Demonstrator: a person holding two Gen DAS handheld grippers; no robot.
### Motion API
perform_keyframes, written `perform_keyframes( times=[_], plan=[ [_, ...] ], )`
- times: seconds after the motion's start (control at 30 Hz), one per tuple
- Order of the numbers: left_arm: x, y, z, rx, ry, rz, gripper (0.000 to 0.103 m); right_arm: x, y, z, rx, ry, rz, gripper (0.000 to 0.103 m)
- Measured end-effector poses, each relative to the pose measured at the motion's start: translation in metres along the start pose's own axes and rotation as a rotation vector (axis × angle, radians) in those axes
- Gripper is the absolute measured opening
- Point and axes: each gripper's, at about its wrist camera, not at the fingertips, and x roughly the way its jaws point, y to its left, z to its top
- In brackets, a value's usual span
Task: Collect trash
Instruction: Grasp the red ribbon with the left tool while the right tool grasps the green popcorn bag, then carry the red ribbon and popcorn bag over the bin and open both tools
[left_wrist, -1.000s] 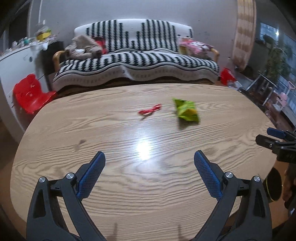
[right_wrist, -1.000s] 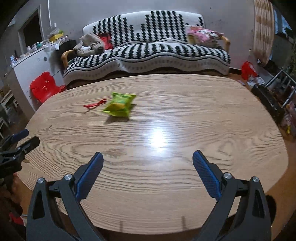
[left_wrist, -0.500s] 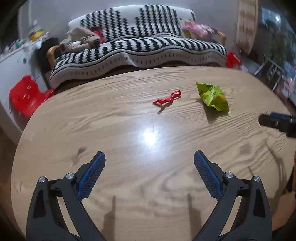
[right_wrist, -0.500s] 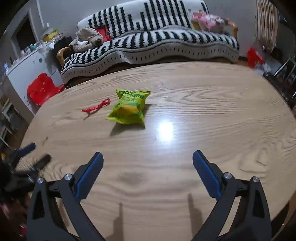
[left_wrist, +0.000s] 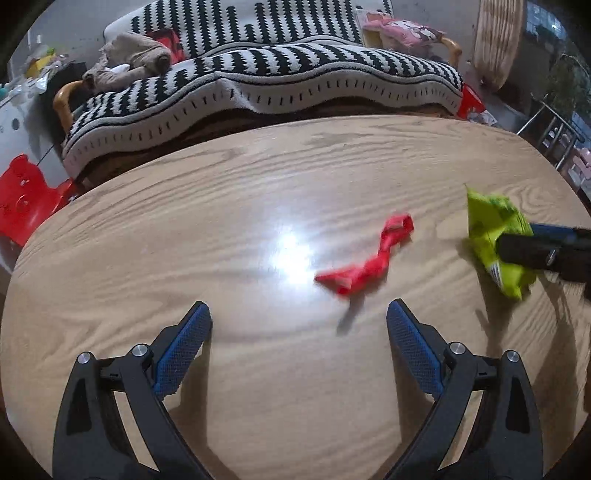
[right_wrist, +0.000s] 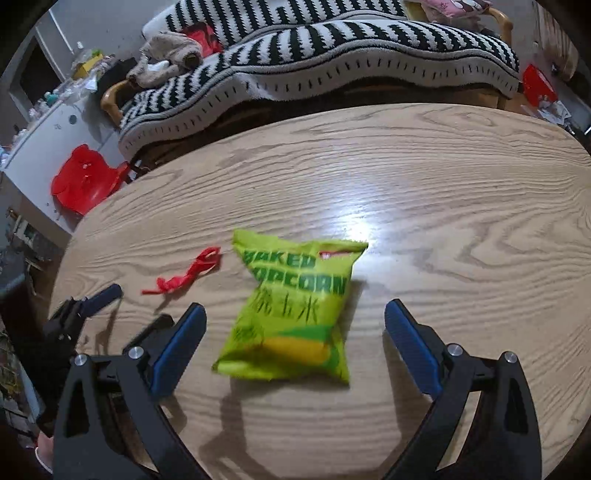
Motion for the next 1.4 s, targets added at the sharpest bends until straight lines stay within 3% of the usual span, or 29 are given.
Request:
perform_keyframes(
  times=[0.07,0.17,0.23,0.27,0.33,0.47,0.5,0.77,1.03,1.23,1.4],
  plan=[
    [0.006,-0.003,0.009,0.010,0.001,-0.004,0.094,0.007,0.001,0.001,-0.014,0.012,-0.014,0.094],
    [0.013,-0.011,0.020,0.038,-0.005,-0.007,0.094,0.008,-0.001,-0.001,-0.039,0.001,-0.029,0.085],
    [0.014,-0.016,0.023,0.049,-0.009,-0.011,0.092,0.005,-0.005,-0.004,-0.059,-0.010,-0.030,0.065],
    [0.014,-0.019,0.023,0.056,-0.014,-0.020,0.087,0.004,-0.006,-0.005,-0.060,-0.012,-0.031,0.060],
    [0.012,-0.024,0.023,0.067,-0.025,-0.035,0.074,-0.001,-0.015,-0.009,-0.056,-0.015,-0.019,0.055],
    [0.001,-0.038,0.016,0.098,-0.042,-0.035,0.018,-0.013,-0.027,-0.025,-0.034,-0.017,0.003,0.051],
    [-0.001,-0.044,0.014,0.107,-0.036,-0.022,0.010,-0.018,-0.029,-0.030,-0.027,-0.017,0.007,0.051],
    [-0.037,-0.063,-0.024,0.047,-0.019,-0.010,0.010,-0.067,-0.027,-0.078,-0.054,-0.046,-0.015,0.050],
    [-0.108,-0.091,-0.089,0.020,0.024,-0.001,0.010,-0.130,-0.032,-0.148,-0.055,-0.073,0.005,0.050],
    [-0.172,-0.097,-0.132,-0.027,-0.010,0.032,0.010,-0.174,-0.033,-0.193,-0.059,-0.106,0.016,0.050],
    [-0.202,-0.103,-0.152,-0.080,-0.041,0.010,0.010,-0.197,-0.028,-0.219,-0.089,-0.121,0.014,0.050]
  ],
)
